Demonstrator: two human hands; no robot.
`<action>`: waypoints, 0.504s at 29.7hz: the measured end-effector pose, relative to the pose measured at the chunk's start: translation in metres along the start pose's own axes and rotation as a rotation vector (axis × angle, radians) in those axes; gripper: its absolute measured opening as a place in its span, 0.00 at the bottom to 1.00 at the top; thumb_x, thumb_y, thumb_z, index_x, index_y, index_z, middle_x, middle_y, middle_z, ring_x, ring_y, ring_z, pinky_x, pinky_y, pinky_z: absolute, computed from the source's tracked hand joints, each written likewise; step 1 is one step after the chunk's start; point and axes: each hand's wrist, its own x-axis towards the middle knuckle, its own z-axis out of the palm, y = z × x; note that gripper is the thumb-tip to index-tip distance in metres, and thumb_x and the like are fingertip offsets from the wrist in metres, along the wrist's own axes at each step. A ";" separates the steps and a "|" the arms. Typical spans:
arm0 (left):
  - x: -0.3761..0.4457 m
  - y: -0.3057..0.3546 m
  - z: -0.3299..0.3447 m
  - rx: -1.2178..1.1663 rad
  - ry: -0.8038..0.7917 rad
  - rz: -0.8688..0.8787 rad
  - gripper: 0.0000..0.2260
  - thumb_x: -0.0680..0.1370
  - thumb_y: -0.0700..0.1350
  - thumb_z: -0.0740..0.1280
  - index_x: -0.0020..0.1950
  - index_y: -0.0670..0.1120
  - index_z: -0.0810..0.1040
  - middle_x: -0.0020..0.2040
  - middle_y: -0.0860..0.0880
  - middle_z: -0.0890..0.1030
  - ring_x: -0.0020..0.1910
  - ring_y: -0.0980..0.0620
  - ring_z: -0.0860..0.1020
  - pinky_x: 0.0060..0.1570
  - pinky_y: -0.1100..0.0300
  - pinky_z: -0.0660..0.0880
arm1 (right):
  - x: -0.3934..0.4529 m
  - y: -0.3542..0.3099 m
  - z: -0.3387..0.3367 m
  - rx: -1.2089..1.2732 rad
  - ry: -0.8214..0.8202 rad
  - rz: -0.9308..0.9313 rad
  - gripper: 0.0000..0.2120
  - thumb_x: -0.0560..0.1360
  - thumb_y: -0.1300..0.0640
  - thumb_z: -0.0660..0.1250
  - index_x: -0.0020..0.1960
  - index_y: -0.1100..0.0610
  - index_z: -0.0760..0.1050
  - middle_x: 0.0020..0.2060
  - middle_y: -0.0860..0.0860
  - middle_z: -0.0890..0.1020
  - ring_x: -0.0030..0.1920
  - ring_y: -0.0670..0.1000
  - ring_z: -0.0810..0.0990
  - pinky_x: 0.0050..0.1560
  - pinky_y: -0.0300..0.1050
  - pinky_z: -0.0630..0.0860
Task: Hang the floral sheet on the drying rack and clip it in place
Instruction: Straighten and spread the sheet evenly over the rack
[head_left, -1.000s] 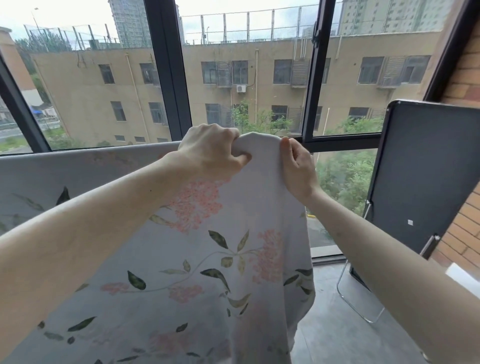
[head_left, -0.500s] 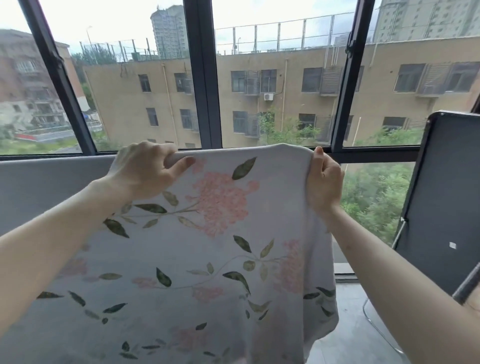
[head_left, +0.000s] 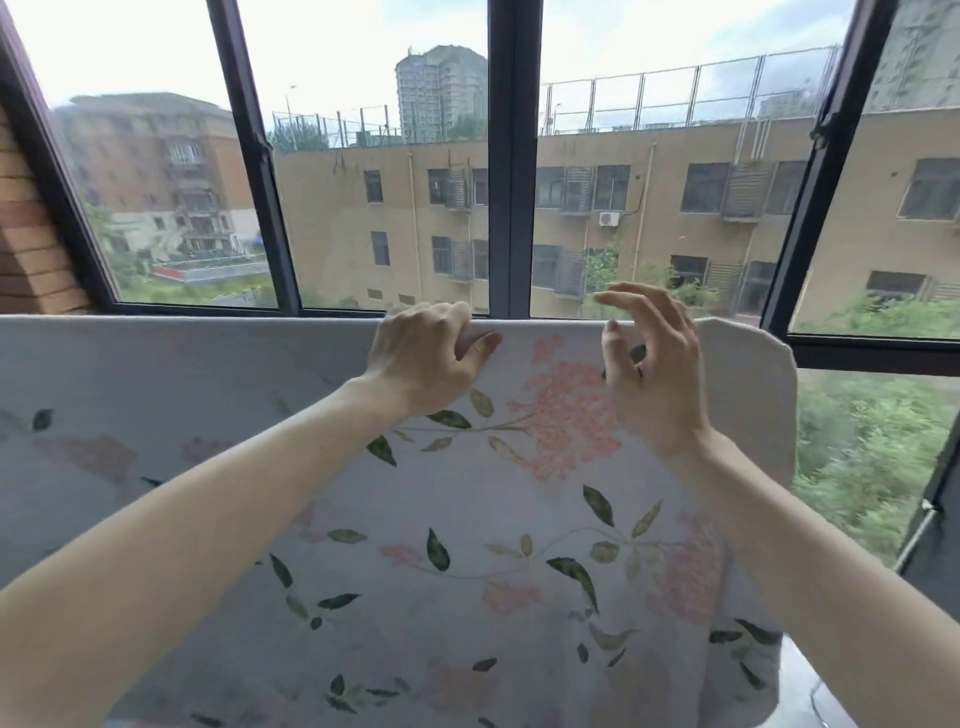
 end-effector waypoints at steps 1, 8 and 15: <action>-0.003 -0.005 -0.005 -0.004 -0.016 0.006 0.19 0.81 0.64 0.56 0.43 0.51 0.70 0.38 0.54 0.75 0.39 0.49 0.73 0.49 0.51 0.72 | 0.004 -0.017 0.016 -0.007 -0.066 -0.026 0.13 0.81 0.57 0.63 0.62 0.52 0.81 0.62 0.47 0.81 0.66 0.50 0.76 0.74 0.51 0.65; -0.029 -0.067 -0.046 -0.045 -0.140 -0.033 0.16 0.80 0.57 0.64 0.65 0.51 0.74 0.60 0.50 0.79 0.60 0.46 0.75 0.66 0.49 0.67 | 0.003 -0.070 0.067 -0.165 -0.210 0.077 0.12 0.82 0.50 0.63 0.61 0.49 0.81 0.59 0.47 0.83 0.63 0.52 0.75 0.78 0.59 0.55; -0.099 -0.226 -0.111 0.158 -0.250 -0.256 0.29 0.79 0.57 0.67 0.78 0.51 0.66 0.75 0.48 0.70 0.75 0.44 0.67 0.76 0.47 0.59 | 0.006 -0.153 0.144 -0.164 -0.367 0.025 0.17 0.80 0.50 0.65 0.67 0.50 0.78 0.65 0.49 0.80 0.67 0.57 0.73 0.80 0.61 0.50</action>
